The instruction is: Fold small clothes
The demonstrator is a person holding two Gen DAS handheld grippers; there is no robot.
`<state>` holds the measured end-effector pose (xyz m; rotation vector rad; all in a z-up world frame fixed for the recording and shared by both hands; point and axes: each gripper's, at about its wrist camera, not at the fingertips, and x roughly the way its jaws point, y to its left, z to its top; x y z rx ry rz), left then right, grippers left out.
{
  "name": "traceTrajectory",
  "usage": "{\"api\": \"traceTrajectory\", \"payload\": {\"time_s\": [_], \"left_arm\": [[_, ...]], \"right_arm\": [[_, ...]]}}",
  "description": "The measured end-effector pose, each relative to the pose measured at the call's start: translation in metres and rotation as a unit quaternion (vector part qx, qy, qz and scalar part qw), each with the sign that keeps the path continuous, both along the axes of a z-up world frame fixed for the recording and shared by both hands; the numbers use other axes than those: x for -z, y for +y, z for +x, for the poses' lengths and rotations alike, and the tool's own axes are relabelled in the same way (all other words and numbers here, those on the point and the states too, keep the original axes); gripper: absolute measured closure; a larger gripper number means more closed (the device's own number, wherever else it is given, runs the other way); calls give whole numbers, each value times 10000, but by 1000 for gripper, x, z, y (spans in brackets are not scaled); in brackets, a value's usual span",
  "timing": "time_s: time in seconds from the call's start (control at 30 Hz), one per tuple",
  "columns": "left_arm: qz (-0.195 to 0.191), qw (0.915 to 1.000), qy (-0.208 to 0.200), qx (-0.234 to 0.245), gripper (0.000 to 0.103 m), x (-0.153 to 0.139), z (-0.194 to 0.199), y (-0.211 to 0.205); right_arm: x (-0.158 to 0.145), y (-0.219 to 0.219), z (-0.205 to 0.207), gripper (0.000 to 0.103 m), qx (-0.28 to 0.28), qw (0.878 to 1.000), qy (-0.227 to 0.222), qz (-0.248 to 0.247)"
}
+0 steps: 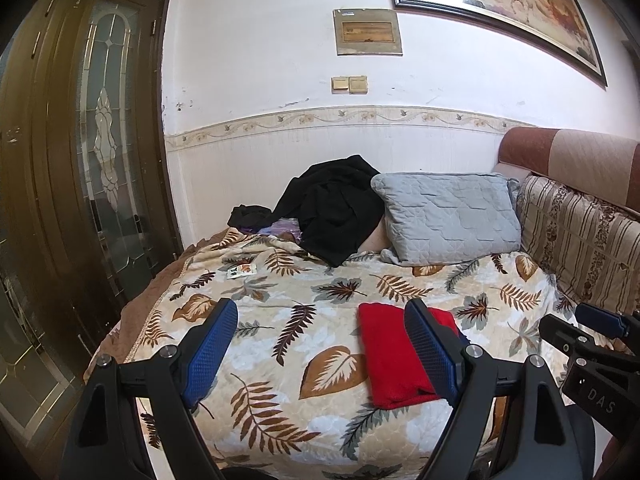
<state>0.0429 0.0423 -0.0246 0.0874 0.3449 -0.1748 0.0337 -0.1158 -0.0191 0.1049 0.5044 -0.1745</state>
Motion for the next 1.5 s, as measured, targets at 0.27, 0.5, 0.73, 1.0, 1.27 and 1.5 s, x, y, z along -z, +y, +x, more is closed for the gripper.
{"api": "traceTrajectory", "payload": {"time_s": [0.27, 0.5, 0.73, 1.0, 1.27, 1.5], "left_arm": [[-28, 10000, 9, -9, 17, 2, 4, 2], [-26, 10000, 22, -5, 17, 3, 7, 3], [-34, 10000, 31, 12, 17, 4, 9, 4], [-18, 10000, 72, 53, 17, 6, 15, 4], [-5, 9999, 131, 40, 17, 10, 24, 6], [-9, 10000, 96, -26, 17, 12, 33, 8]], "right_arm": [[2, 1, 3, 46, -24, 10000, 30, -34], [5, 2, 8, 46, -35, 10000, 56, -32], [6, 2, 12, 46, -36, 10000, 81, -28], [12, 4, 17, 46, -1, 9999, 109, -26], [17, 1, 26, 46, -20, 9998, 195, 38], [20, 2, 40, 46, -136, 9995, 251, 93]]}}
